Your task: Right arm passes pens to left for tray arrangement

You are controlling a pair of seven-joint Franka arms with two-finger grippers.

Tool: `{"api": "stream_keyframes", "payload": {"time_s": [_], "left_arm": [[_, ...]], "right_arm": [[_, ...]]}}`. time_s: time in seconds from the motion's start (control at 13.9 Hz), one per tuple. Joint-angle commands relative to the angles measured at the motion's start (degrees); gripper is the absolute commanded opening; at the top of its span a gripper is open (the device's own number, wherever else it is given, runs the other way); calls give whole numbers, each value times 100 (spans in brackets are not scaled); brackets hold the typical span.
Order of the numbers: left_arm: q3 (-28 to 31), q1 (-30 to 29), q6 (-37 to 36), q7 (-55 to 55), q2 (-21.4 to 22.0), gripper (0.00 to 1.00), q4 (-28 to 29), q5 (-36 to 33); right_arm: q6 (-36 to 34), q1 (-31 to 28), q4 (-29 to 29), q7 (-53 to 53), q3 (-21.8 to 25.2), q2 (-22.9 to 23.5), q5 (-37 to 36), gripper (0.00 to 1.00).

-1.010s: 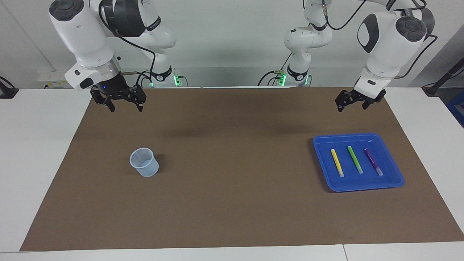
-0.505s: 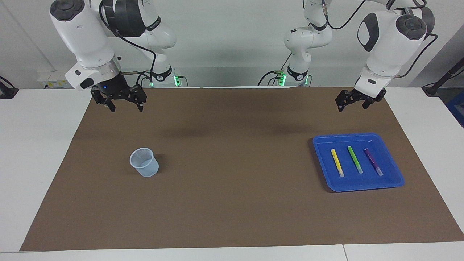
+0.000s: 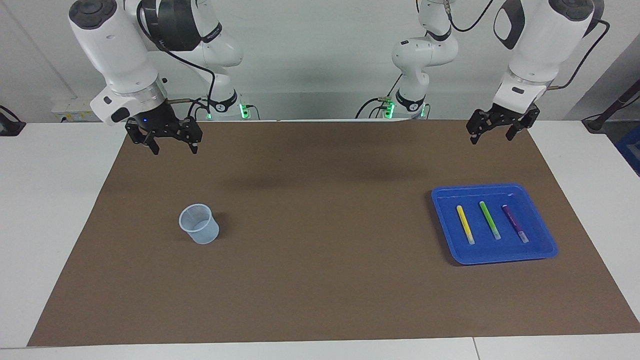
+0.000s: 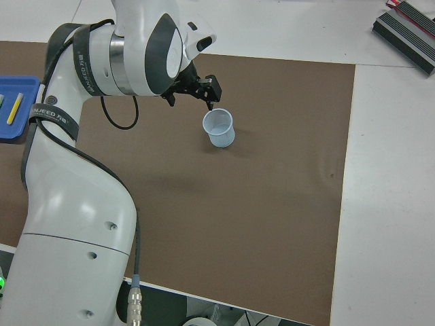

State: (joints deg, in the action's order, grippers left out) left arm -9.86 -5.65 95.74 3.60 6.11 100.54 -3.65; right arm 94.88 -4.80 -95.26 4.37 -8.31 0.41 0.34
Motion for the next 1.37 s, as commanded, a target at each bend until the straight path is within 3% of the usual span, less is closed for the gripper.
{"api": "stream_keyframes", "payload": {"time_s": [0.0, 1.3], "left_arm": [[11, 20, -46, 18, 127, 100, 45, 57], [19, -24, -56, 18, 136, 100, 53, 57]], "right_arm": [[-66, -29, -125, -121, -21, -147, 1, 100], [-250, -29, -125, -129, -30, -208, 19, 100]]}}
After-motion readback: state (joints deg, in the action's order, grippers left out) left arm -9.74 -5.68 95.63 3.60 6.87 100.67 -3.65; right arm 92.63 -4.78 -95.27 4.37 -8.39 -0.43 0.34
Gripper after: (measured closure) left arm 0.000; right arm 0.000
